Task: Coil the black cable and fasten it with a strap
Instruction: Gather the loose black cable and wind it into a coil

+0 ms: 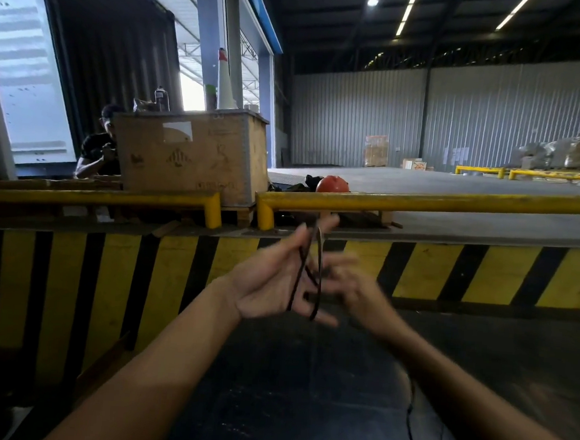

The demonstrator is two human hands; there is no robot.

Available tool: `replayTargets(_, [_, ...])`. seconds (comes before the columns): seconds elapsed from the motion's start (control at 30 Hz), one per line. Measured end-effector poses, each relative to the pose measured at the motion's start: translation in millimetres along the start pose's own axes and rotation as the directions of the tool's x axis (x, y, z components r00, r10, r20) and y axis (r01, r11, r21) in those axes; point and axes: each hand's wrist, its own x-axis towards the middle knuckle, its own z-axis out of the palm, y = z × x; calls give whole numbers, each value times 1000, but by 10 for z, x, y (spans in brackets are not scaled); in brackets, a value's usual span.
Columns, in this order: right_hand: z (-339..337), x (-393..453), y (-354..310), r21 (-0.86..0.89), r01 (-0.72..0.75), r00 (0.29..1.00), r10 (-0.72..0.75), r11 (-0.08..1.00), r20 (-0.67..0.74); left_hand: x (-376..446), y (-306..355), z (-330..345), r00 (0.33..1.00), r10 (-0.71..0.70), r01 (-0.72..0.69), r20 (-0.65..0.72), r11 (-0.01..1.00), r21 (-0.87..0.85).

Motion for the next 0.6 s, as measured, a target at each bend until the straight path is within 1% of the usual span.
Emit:
replayTargets(0.03, [164,-88,40,25,-53,995,50,998,86,54,62,33,994,93,-94,-49,995,-21])
replayTargets(0.07, [310,-179,84,-32,-74,982,78,997,172,100,132,48,973,185,-188,-135,982,-12])
replayTargets(0.1, [428,-263,111,-104,-77,958,102,992,267,132,192,38,934,269,-270,-234,962,26])
replayTargets(0.13, [508,-334,125,-170,-57,926,116,984,359,153,235,2,883,335,-321,-328,942,97])
replayTargets(0.17, [535,-375,134,-215,-37,893,129,976,432,154,257,-53,831,380,-324,-407,924,201])
replayTargets(0.2, [498,-387,135,-242,-17,872,133,970,471,141,256,-118,785,410,-274,-464,902,332])
replayTargets(0.23, [409,-373,120,-265,2,867,131,964,482,114,234,-184,756,425,-176,-497,864,471])
replayTargets(0.27, [276,-333,91,-293,34,874,114,956,473,73,194,-260,745,426,-44,-514,799,600])
replayTargets(0.3, [119,-281,48,-327,67,889,92,943,449,15,153,-339,747,413,107,-522,700,706])
replayTargets(0.33, [-50,-220,-6,-357,89,909,71,930,412,-52,117,-423,755,379,256,-535,581,772])
replayTargets(0.37, [-219,-168,-63,-381,103,929,48,919,366,-119,83,-497,763,322,383,-561,474,793])
replayTargets(0.4, [-373,-119,-116,-402,120,948,15,908,318,-176,42,-548,767,244,482,-594,391,784])
replayTargets(0.43, [-510,-76,-160,-424,138,964,-24,895,263,-216,-5,-558,767,157,553,-622,330,765])
replayTargets(0.47, [-621,-33,-192,-457,154,977,-65,876,203,-234,-48,-531,767,73,595,-638,291,749])
replayTargets(0.5, [-707,11,-210,-495,162,984,-106,853,141,-238,-80,-470,769,-2,613,-639,282,738])
replayTargets(0.53, [-768,57,-211,-528,162,987,-146,834,73,-234,-103,-388,780,-76,610,-621,315,727])
replayTargets(0.57, [-806,100,-199,-540,150,984,-181,828,-5,-218,-119,-299,802,-157,586,-576,393,709])
replayTargets(0.6, [-822,141,-174,-530,129,975,-205,838,-88,-195,-124,-220,835,-235,543,-497,502,673])
